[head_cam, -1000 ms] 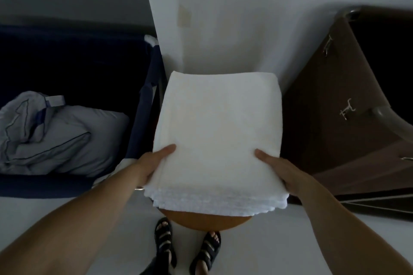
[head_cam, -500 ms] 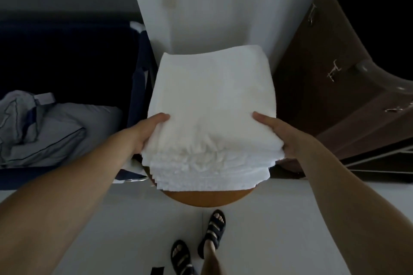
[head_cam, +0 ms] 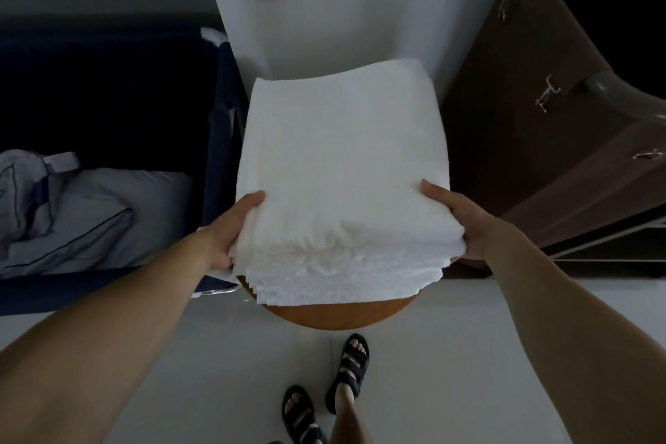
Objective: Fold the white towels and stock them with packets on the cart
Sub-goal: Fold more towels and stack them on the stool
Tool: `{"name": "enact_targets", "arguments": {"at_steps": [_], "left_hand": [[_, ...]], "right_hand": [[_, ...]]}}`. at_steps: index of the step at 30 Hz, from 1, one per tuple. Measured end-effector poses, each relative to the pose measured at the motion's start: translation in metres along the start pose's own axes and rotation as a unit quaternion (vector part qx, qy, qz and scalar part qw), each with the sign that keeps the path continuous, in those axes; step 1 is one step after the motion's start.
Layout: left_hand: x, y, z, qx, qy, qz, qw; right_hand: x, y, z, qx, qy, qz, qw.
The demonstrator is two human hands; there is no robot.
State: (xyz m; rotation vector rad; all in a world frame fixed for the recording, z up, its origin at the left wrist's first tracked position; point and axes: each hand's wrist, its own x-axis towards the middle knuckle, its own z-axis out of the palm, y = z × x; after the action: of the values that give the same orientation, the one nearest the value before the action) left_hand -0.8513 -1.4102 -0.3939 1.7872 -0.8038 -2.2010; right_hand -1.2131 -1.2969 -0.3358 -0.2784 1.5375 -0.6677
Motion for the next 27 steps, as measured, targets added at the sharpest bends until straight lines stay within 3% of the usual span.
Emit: {"name": "enact_targets", "arguments": {"at_steps": [7, 14, 27], "left_hand": [[-0.001, 0.014, -0.006, -0.001, 0.002, 0.019, 1.000], [-0.002, 0.004, -0.005, 0.025, 0.006, -0.015, 1.000], [-0.004, 0.001, 0.000, 0.035, 0.034, 0.002, 0.999]], "right_hand": [[-0.013, -0.029, 0.015, 0.010, -0.018, -0.022, 1.000], [-0.005, -0.001, 0.011, 0.084, -0.003, -0.043, 0.996], [0.001, 0.004, 0.002, 0.058, -0.021, -0.014, 0.998]]}}
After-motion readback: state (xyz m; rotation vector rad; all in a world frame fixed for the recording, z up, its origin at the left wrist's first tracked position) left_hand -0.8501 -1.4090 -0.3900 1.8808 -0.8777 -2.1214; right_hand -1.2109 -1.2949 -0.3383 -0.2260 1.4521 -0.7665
